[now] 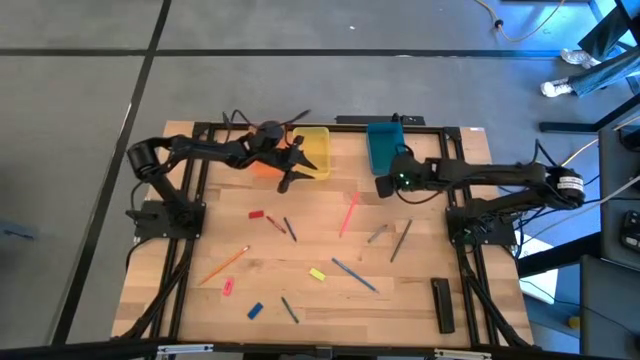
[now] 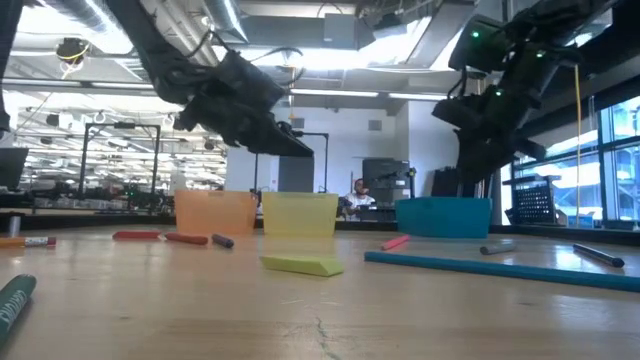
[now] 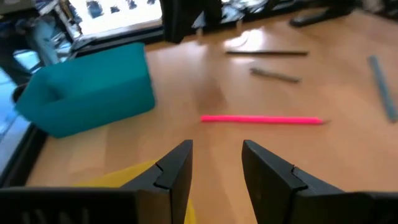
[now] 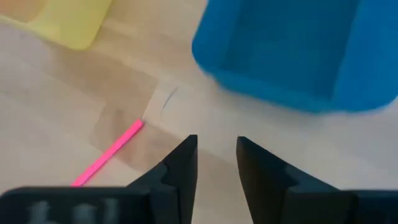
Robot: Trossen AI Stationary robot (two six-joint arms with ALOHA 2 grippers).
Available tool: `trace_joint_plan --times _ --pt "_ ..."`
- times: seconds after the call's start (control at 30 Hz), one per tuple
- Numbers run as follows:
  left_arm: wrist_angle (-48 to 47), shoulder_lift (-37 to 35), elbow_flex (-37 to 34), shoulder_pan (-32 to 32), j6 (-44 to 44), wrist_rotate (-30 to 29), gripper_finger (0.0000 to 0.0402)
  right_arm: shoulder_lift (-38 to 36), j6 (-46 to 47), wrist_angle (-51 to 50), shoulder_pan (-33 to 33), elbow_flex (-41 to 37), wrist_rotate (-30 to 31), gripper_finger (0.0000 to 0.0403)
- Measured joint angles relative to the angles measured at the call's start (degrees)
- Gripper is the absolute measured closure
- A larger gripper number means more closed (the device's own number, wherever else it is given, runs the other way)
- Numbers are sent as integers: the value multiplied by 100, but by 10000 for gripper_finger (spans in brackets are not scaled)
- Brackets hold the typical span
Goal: Sort crayons/erasers/pens/pencils in bins
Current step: Put the orange pencil into the orange bin
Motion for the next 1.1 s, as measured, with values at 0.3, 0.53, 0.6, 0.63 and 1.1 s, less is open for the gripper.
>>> trace_joint_plan --times 0.3,0.53,0.6,0.63,1.1 --pt "-58 251 618 -89 -95 -376 270 51 -227 -272 -491 441 217 287" --pt "-1639 87 2015 127 -1785 135 275 24 862 -1221 -689 540 -1639 287" --pt "-2019 91 2178 9 -1762 319 282 -53 882 -1423 -483 541 -1758 287" --pt "-2159 91 2214 -67 -1649 323 285 -90 839 -1463 -394 543 -1668 287" --pt "-3105 99 1756 -2361 -1712 -3657 302 -262 -1233 -1091 1189 456 -26 287"
